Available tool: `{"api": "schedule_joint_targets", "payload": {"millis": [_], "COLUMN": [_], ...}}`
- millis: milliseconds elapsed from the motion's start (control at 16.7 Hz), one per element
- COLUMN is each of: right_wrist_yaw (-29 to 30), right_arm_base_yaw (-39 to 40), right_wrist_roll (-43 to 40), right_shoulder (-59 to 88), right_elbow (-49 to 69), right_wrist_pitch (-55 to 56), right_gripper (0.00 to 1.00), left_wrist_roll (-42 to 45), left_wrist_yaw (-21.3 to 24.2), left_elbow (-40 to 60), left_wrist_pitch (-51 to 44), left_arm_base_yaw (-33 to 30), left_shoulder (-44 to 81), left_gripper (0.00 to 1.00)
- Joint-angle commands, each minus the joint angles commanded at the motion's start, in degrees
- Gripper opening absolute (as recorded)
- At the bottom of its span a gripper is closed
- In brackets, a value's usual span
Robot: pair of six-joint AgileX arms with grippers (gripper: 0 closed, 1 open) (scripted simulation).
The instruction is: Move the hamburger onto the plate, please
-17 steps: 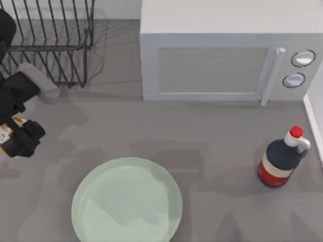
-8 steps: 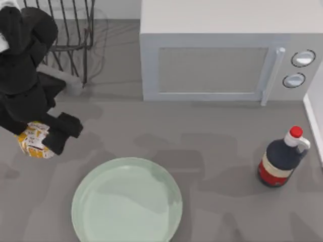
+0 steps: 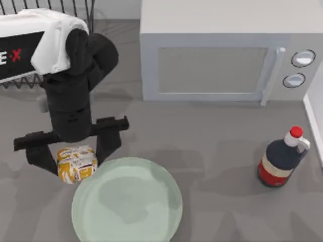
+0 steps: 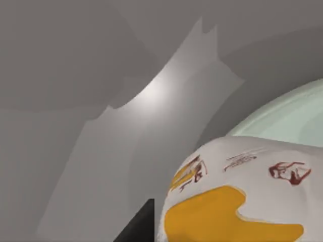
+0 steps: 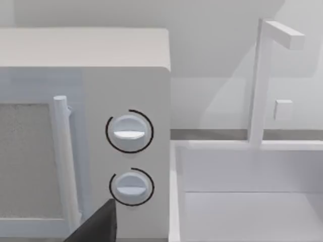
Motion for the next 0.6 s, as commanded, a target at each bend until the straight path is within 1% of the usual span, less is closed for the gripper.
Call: {"api": "schedule_joint_targets", "payload": {"millis": [240,360,480,600], "right_wrist_yaw": [0.0,0.0,0.0,0.0], "right_arm_base_yaw": [0.0,0.0,0.0,0.0], "right_wrist_roll": [0.0,0.0,0.0,0.0], "right_shoulder": [0.0,0.0,0.0,0.0], "right_elbow": [0.0,0.0,0.0,0.0], "right_wrist_pitch": [0.0,0.0,0.0,0.0], "right_gripper": [1.0,1.0,1.0,1.0], "left_wrist_roll": [-32.5,-47.3,-59.9,-70.2], "left_wrist_yaw": [-0.2,-0.4,-0.7,-1.0], "left_elbow": [0.0,0.1,0.0,-0.3], "left_wrist_pitch": [-1.1,-1.1,-0.4,0.7], "left_arm_base_yaw": [-6.7,-9.7,-12.4,-14.5], "left_shoulder": [1.9,2.2,1.5,0.3], "left_gripper": [0.0,0.0,0.0,0.0]}}
